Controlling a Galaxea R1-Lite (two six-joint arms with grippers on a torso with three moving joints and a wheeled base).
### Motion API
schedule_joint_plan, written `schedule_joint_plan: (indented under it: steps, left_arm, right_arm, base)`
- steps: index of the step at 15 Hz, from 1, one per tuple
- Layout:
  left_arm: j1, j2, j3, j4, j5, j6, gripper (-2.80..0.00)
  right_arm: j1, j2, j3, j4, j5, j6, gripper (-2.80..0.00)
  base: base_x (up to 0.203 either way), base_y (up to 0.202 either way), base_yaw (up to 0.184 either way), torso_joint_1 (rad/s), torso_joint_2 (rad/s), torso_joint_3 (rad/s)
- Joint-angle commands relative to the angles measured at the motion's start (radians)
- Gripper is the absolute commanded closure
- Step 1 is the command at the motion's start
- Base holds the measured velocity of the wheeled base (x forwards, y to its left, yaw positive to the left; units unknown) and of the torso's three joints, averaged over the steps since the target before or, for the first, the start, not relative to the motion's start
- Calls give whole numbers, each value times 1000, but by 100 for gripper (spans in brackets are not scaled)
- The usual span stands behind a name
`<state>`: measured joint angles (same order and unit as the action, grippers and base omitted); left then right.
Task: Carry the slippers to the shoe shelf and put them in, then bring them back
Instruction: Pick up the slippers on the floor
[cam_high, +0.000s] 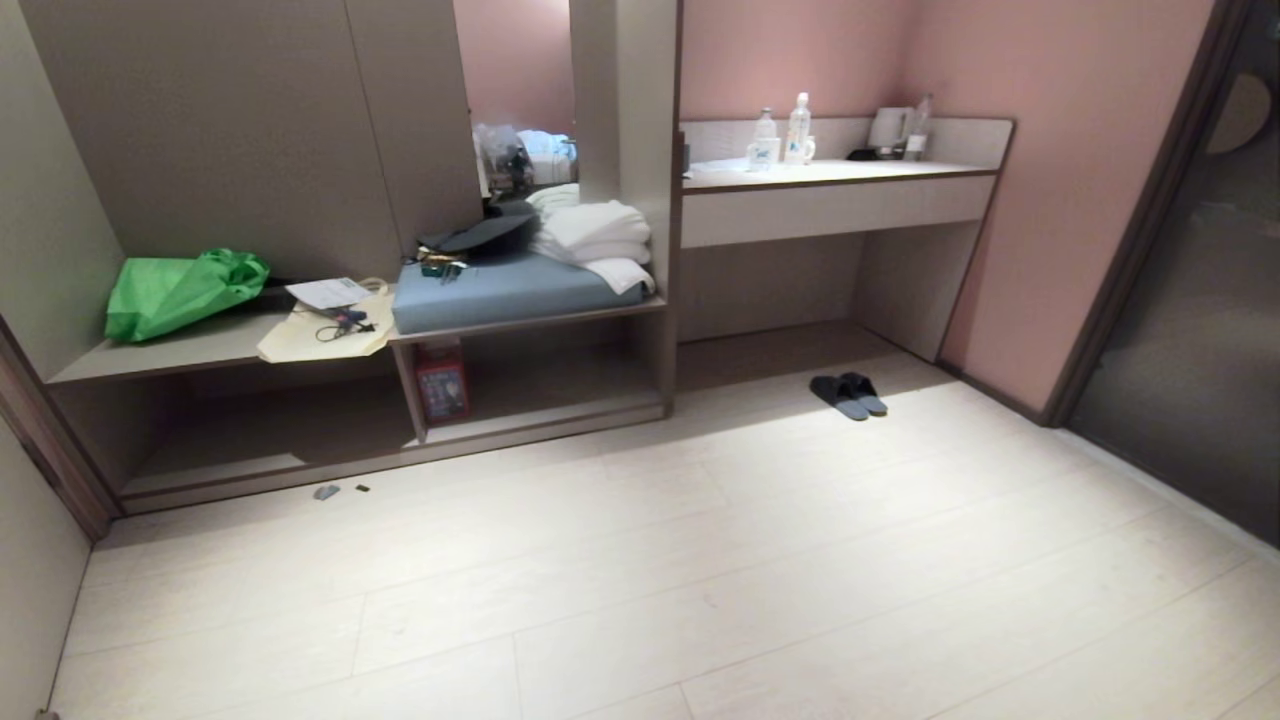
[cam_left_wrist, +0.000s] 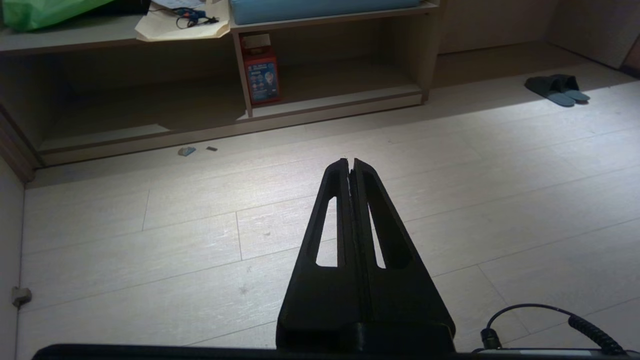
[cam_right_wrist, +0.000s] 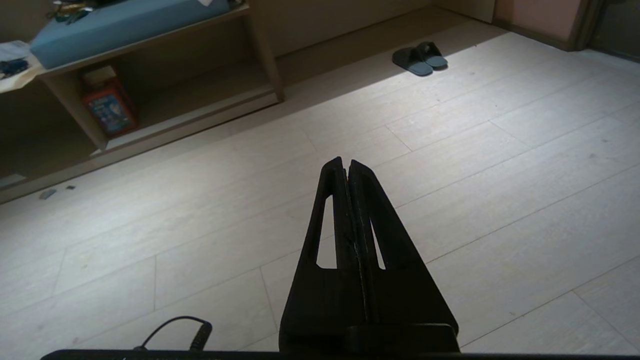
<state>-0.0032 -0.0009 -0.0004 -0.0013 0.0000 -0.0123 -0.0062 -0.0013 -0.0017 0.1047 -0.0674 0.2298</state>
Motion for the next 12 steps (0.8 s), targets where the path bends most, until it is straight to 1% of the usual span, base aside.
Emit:
schedule_joint_plan:
  steps: [1, 10, 12]
  left_arm:
    - [0, 0, -1, 0, 0, 0, 0]
    - [0, 1, 0, 0, 0, -3, 0]
    - [0, -1, 0, 0, 0, -3, 0]
  right_arm:
    - [0, 0, 0, 0, 0, 2, 0]
    - [0, 0, 0, 0, 0, 2, 0]
    - [0, 0, 0, 0, 0, 2, 0]
  base:
    - [0, 0, 0, 0, 0, 0]
    - [0, 0, 0, 0, 0, 0]
    - [156, 0, 1, 0, 2, 2]
